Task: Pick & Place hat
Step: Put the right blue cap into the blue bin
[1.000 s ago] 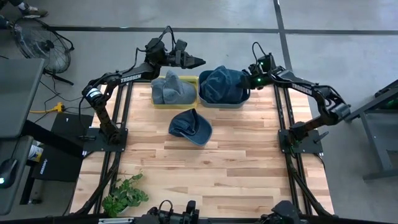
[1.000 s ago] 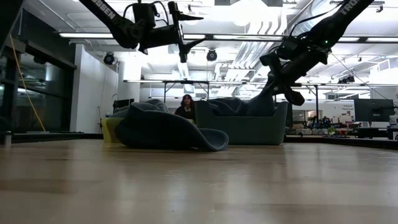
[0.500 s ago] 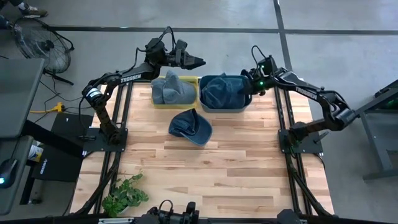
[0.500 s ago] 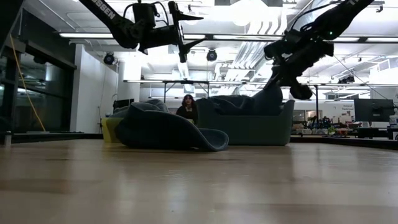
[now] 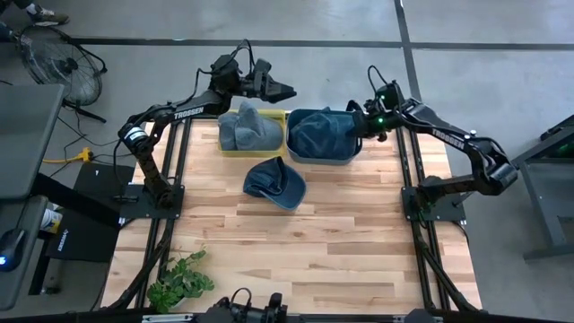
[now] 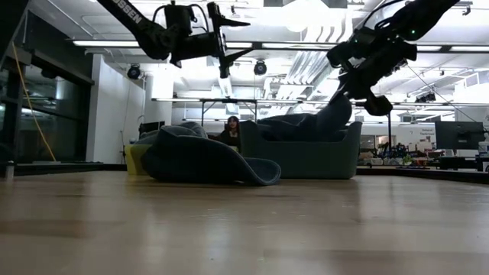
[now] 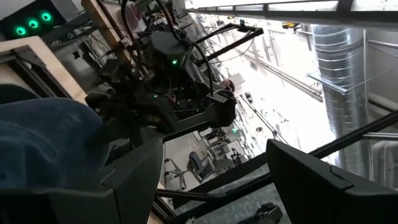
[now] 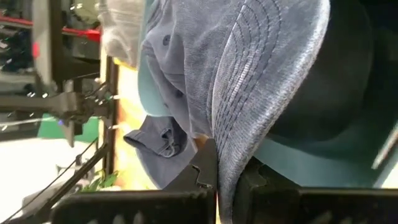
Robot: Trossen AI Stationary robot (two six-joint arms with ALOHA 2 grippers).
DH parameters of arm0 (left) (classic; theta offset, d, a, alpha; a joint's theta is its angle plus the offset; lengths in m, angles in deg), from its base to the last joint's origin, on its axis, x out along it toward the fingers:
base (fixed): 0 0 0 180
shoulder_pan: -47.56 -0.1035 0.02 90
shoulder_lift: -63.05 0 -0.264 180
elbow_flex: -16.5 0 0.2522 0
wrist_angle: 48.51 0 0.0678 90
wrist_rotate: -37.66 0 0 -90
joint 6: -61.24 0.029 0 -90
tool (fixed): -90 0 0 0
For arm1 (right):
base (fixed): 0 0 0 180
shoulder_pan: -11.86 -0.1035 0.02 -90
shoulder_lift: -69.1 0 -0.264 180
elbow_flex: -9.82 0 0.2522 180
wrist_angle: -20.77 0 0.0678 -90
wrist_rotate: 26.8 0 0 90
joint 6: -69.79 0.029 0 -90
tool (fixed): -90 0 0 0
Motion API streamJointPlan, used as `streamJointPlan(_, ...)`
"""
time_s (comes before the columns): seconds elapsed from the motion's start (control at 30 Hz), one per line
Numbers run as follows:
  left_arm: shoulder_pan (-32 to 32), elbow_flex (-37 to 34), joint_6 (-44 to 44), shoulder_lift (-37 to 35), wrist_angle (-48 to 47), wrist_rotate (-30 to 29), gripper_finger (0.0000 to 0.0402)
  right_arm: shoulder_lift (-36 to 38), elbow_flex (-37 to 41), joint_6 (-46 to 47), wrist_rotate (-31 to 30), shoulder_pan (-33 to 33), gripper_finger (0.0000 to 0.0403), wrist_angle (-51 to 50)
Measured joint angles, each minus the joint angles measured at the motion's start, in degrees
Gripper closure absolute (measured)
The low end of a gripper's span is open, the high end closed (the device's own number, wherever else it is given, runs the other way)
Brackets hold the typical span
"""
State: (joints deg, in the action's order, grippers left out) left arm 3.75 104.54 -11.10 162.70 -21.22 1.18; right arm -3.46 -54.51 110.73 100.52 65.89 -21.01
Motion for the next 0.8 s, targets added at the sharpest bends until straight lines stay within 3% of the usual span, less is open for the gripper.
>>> streamJointPlan(0.47, 0.00, 0.00, 0.02, 0.00, -4.19, 1.57, 0.0119, 0.00, -0.02, 3.84, -9.90, -3.99, 0.0391, 0.06)
streamJointPlan(0.8, -0.02, 0.00, 0.35, 0.00, -4.15, 5.17, 0.0119, -0.02, -0.02, 2.72, -10.66, -3.32, 0.0276, 1.90)
